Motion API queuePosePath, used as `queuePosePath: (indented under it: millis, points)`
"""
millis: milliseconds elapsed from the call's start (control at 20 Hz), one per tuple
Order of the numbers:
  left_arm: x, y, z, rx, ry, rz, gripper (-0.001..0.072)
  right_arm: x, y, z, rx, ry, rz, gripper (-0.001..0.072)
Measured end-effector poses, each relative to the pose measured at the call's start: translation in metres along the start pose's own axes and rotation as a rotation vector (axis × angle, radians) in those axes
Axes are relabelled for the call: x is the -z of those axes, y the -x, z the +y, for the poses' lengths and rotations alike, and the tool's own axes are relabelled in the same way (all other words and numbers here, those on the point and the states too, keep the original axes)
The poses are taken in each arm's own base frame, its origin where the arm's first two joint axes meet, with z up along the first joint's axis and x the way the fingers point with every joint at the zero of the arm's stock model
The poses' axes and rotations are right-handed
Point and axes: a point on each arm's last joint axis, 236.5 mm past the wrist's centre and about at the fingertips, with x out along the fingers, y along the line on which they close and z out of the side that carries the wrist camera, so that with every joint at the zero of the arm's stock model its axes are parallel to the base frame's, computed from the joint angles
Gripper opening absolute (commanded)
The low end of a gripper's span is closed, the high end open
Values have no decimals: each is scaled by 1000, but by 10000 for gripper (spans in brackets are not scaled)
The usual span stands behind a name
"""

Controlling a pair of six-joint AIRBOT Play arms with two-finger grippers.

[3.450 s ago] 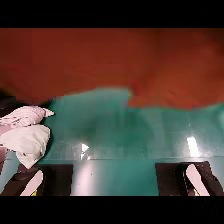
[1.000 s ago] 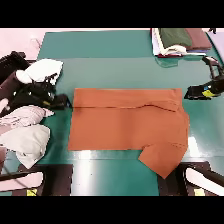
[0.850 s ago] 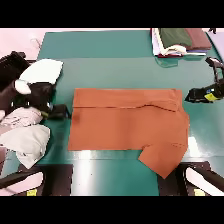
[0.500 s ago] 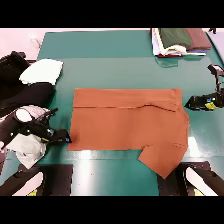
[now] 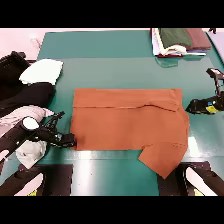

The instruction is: Fold the shirts.

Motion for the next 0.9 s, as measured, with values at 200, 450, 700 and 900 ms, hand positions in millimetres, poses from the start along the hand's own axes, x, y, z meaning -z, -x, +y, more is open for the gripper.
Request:
queuePosePath:
  millis: [200, 450, 700, 900]
  points:
    - [-9, 4, -11, 4, -52, -24, 22, 39, -4, -33, 58, -82, 184, 576]
    - [-15, 8, -17, 6, -86, -39, 22, 92, -31, -57, 4, -300, 348, 574]
    - [-18, 9, -19, 6, -94, -50, 23, 138, -76, -49, -64, -399, 422, 549]
    - [-18, 9, -19, 7, -95, -53, 22, 161, -97, -37, -108, -426, 456, 346]
